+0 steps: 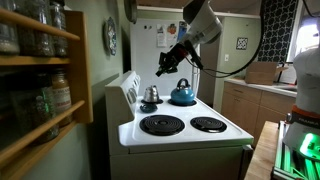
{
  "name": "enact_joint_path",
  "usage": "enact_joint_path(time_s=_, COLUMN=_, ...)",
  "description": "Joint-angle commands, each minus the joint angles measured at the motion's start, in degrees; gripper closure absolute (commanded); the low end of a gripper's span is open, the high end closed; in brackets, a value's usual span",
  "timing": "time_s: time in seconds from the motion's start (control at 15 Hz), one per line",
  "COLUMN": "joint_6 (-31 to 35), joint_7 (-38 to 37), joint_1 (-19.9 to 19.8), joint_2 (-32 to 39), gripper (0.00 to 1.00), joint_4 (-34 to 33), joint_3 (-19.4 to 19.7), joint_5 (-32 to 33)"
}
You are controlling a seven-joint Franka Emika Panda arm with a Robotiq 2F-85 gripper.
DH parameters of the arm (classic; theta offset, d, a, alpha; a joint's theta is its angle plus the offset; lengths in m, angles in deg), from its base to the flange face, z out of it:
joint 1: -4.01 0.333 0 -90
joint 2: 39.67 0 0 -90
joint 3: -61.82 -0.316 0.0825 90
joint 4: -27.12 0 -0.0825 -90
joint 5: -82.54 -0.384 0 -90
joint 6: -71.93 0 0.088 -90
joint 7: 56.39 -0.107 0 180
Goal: Push the button on the left side of the stove down
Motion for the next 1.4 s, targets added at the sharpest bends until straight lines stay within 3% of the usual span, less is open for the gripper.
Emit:
enact_joint_path(time_s=0.0, joint_6=0.0, joint_7=0.0, joint_1=0.0, joint_2=0.0, gripper=0.99, joint_4=-0.01, joint_3=0.0, joint_5=0.0)
enact_joint_path(time_s=0.47, joint_6=-4.92, joint_7=8.15, joint_1=0.04, joint_2=6.33, gripper=1.0, joint_4=-6.14, joint_3=0.29, joint_5=-10.97)
enact_joint_path(time_s=1.33, joint_6=-3.52, joint_7=17.68, joint_1=-1.6, joint_2=20.15, gripper=1.0, joint_4=-16.15, joint_3=0.33, joint_5=-22.75)
